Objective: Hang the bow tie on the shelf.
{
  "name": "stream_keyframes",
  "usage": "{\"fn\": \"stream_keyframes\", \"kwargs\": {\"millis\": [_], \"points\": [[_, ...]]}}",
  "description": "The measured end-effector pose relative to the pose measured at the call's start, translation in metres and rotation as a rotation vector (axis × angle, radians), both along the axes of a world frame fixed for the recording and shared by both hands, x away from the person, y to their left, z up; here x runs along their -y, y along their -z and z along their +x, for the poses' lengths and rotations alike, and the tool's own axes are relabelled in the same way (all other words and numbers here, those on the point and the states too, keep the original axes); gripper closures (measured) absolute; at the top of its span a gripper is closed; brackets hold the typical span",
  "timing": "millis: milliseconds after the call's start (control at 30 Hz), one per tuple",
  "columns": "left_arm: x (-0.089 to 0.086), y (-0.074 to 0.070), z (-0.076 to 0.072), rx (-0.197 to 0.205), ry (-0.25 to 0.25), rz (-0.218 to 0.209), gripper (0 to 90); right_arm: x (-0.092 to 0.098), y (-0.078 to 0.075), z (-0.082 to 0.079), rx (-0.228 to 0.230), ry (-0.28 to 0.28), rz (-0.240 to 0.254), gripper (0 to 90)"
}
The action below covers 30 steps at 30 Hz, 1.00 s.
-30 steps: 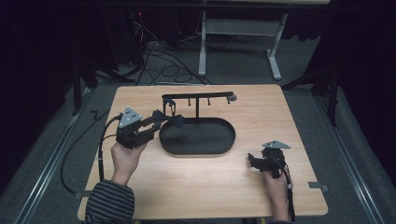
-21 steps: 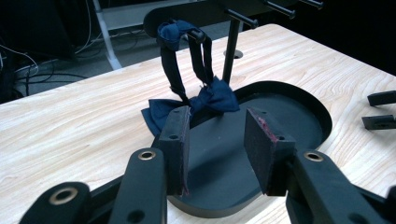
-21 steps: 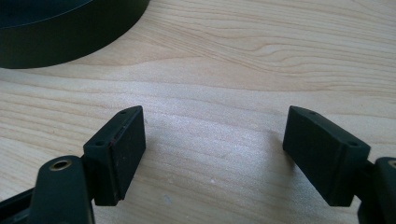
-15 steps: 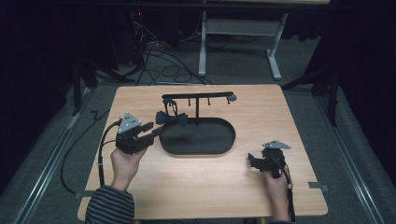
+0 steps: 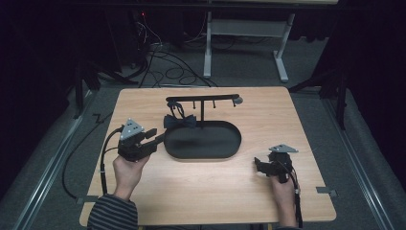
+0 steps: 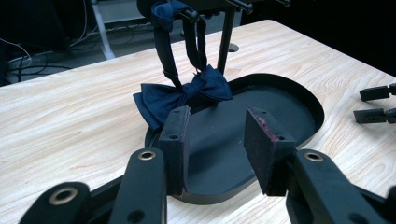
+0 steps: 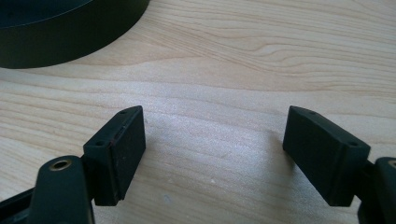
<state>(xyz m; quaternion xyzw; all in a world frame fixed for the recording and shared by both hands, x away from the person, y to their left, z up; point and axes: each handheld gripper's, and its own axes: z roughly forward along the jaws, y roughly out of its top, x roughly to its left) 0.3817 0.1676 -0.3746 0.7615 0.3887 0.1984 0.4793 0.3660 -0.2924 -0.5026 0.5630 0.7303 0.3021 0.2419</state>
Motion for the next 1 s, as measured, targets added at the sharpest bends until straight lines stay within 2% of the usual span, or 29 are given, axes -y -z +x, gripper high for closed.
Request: {"fn": "stream_keyframes", "kwargs": {"millis": [567, 1000], "points": [[-0.003, 0.007, -0.007, -0.02, -0.003, -0.014, 60.9, 0.0, 0.0, 0.0, 0.0, 0.001, 0.0, 22.3], [-0.005, 0.018, -0.011, -0.057, -0.009, -0.033, 60.6, 0.0, 0.0, 0.0, 0.0, 0.001, 0.001, 22.3]]}}
